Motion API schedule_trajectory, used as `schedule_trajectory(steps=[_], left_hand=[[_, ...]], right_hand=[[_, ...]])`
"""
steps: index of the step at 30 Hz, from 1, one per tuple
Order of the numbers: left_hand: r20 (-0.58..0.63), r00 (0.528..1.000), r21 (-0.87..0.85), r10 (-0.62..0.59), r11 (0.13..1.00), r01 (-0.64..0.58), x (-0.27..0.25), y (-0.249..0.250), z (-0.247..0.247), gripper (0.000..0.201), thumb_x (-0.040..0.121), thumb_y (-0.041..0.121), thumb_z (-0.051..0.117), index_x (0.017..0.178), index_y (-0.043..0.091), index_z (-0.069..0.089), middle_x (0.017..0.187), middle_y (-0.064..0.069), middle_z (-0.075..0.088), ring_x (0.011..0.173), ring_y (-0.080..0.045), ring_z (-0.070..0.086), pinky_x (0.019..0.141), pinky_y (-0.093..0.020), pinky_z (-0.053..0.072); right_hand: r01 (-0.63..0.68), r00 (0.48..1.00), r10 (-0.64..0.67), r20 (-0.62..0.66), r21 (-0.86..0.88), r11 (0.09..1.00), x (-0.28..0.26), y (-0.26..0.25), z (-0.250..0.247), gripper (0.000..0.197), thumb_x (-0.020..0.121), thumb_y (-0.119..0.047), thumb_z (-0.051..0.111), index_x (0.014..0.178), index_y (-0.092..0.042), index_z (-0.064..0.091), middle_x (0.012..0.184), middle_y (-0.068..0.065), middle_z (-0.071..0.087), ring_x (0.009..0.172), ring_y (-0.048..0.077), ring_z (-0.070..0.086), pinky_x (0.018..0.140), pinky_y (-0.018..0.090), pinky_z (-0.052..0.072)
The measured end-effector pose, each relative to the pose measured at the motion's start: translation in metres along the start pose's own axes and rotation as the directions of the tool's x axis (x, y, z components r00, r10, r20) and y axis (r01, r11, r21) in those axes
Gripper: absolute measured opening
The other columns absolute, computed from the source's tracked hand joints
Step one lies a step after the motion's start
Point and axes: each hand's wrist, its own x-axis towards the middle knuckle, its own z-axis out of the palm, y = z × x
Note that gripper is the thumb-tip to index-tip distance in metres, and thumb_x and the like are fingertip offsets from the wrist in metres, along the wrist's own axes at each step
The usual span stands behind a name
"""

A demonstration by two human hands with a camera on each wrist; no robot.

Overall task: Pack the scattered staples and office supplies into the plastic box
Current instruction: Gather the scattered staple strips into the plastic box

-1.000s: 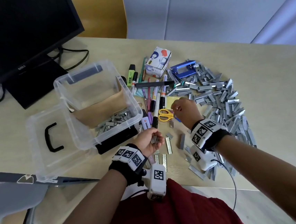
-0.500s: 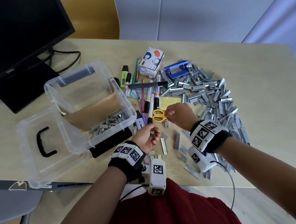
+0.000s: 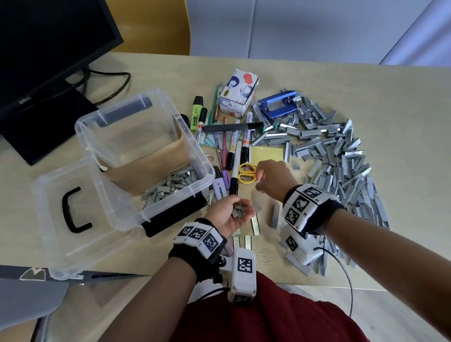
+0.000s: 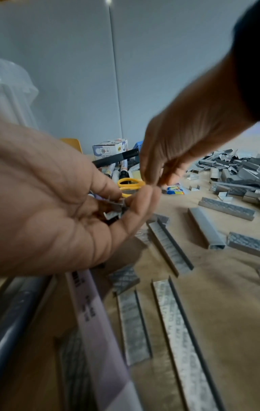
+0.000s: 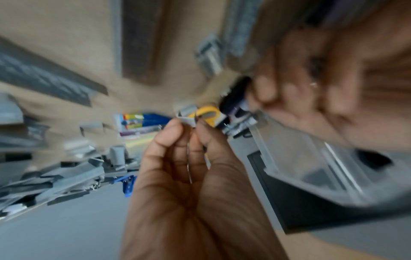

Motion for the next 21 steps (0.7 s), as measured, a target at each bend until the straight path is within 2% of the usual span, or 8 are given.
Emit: schedule_trajectory(steps=[3, 6, 8, 11, 14, 17, 19, 21], left_hand=[[0.016, 1.000, -0.030, 0.001, 1.000, 0.000, 0.001, 0.002, 0.002, 0.035, 0.100, 0.020, 0.038, 0.082, -0.003, 0.058, 0.059, -0.011, 0.064, 0.049, -0.016, 0.065, 0.050, -0.021, 0.055], [0.041, 0.999, -0.088, -0.001, 0.996, 0.005, 0.000, 0.005, 0.005, 0.027, 0.098, 0.022, 0.042, 0.104, 0.001, 0.058, 0.083, -0.015, 0.060, 0.056, -0.018, 0.062, 0.048, -0.023, 0.056], [0.023, 1.000, -0.071, 0.006, 0.997, -0.004, 0.000, 0.006, 0.006, 0.026, 0.098, 0.022, 0.042, 0.094, 0.003, 0.060, 0.075, -0.011, 0.059, 0.049, -0.013, 0.058, 0.041, -0.018, 0.050], [-0.010, 1.000, 0.058, -0.006, 0.998, 0.006, -0.003, 0.009, 0.006, 0.038, 0.099, 0.025, 0.039, 0.066, 0.009, 0.050, 0.045, -0.001, 0.052, 0.032, -0.006, 0.043, 0.030, -0.011, 0.030], [0.003, 1.000, 0.114, -0.004, 0.993, 0.003, -0.007, 0.010, 0.001, 0.039, 0.099, 0.024, 0.036, 0.062, 0.012, 0.041, 0.039, 0.003, 0.044, 0.026, -0.004, 0.033, 0.026, -0.011, 0.020], [-0.006, 1.000, 0.109, 0.013, 0.994, -0.013, -0.010, 0.008, -0.005, 0.038, 0.099, 0.023, 0.035, 0.063, 0.012, 0.040, 0.038, 0.004, 0.042, 0.025, -0.004, 0.031, 0.026, -0.012, 0.018], [-0.024, 0.999, 0.088, 0.024, 0.996, -0.021, -0.011, 0.006, -0.008, 0.038, 0.100, 0.021, 0.034, 0.064, 0.011, 0.042, 0.038, 0.003, 0.044, 0.026, -0.004, 0.034, 0.027, -0.012, 0.021], [-0.053, 0.998, 0.079, 0.038, 0.996, -0.034, -0.013, 0.005, -0.009, 0.036, 0.099, 0.017, 0.035, 0.066, 0.008, 0.046, 0.040, 0.001, 0.049, 0.029, -0.006, 0.041, 0.029, -0.012, 0.029]], right_hand=[[0.104, 0.994, -0.107, 0.020, 0.134, 0.986, -0.019, -0.011, -0.011, 0.011, 0.074, -0.002, 0.066, 0.083, -0.007, 0.063, 0.086, 0.007, 0.064, 0.079, 0.019, 0.058, 0.071, 0.023, 0.044], [0.218, 0.969, -0.235, 0.082, 0.173, 0.960, -0.038, -0.021, -0.015, 0.008, 0.077, -0.009, 0.069, 0.084, -0.006, 0.064, 0.084, 0.003, 0.066, 0.063, 0.003, 0.054, 0.060, 0.009, 0.043], [0.221, 0.971, -0.235, 0.052, 0.190, 0.957, -0.038, -0.019, -0.014, 0.004, 0.080, -0.010, 0.066, 0.082, -0.006, 0.066, 0.085, 0.000, 0.064, 0.061, -0.005, 0.048, 0.063, 0.013, 0.041], [0.180, 0.984, -0.181, -0.010, 0.128, 0.975, -0.030, -0.008, -0.013, 0.013, 0.081, -0.002, 0.058, 0.089, -0.005, 0.068, 0.090, 0.004, 0.066, 0.073, 0.007, 0.054, 0.074, 0.018, 0.037], [0.272, 0.953, -0.257, 0.158, -0.079, 0.959, -0.030, 0.002, -0.005, 0.024, 0.083, -0.002, 0.056, 0.105, -0.007, 0.065, 0.106, 0.006, 0.063, 0.094, 0.017, 0.056, 0.081, 0.021, 0.040], [0.343, 0.908, -0.272, 0.319, -0.195, 0.919, -0.030, 0.010, 0.011, 0.035, 0.081, 0.005, 0.055, 0.111, -0.014, 0.060, 0.106, 0.002, 0.052, 0.095, 0.018, 0.053, 0.081, 0.025, 0.049], [0.356, 0.907, -0.275, 0.320, -0.230, 0.906, -0.028, 0.012, 0.019, 0.031, 0.080, 0.007, 0.054, 0.100, -0.017, 0.058, 0.099, 0.000, 0.046, 0.091, 0.021, 0.053, 0.075, 0.033, 0.056], [0.356, 0.914, -0.279, 0.294, -0.257, 0.898, -0.024, 0.012, 0.021, 0.020, 0.085, 0.002, 0.051, 0.094, -0.015, 0.058, 0.093, -0.001, 0.044, 0.089, 0.022, 0.053, 0.077, 0.034, 0.055]])
